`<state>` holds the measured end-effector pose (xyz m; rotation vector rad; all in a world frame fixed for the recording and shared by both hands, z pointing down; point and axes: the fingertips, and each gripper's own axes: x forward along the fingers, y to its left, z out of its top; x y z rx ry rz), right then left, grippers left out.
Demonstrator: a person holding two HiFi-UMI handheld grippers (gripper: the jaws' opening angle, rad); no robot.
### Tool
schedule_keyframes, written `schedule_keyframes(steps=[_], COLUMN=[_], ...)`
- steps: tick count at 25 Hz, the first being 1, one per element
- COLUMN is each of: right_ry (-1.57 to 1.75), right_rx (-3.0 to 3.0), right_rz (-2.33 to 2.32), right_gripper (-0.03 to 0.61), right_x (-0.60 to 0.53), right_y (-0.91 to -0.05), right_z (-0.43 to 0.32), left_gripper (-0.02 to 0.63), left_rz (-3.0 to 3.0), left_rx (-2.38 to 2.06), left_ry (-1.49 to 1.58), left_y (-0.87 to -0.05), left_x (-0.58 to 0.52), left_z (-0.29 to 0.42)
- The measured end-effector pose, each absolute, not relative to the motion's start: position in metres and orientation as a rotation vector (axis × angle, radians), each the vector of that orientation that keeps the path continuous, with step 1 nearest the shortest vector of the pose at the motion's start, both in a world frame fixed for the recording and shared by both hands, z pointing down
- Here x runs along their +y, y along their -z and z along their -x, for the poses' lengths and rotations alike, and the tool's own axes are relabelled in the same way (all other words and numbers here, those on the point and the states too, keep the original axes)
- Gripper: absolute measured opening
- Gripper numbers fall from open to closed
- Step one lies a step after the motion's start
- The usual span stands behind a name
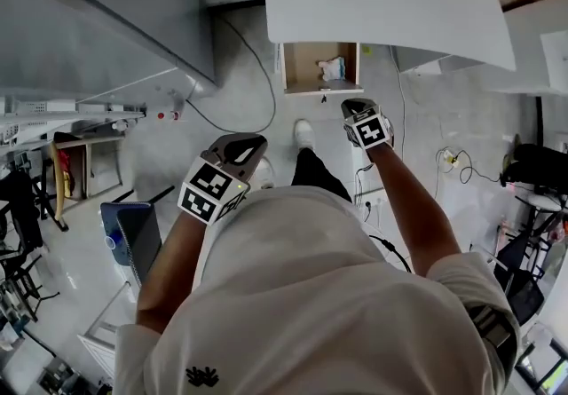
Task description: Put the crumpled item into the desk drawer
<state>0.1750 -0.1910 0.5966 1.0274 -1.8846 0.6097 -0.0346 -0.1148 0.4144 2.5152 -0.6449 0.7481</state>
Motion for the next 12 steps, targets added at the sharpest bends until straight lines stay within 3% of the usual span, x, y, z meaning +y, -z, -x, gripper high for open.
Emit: schedule_keyframes(steps=[12], right_ry=[-0.562], right_rx=[-1.986], right_rz=[-1.099], right_gripper=[0.034], right_x=[-0.107], right_y=[-0.525], right_z=[-0.126], left_gripper=[0.029], left_rz=[-2.56], left_rx=[-0.631], left_ry=[-0.699], left_y=[-0.406], left_x=[-0.059], left_z=[0.076])
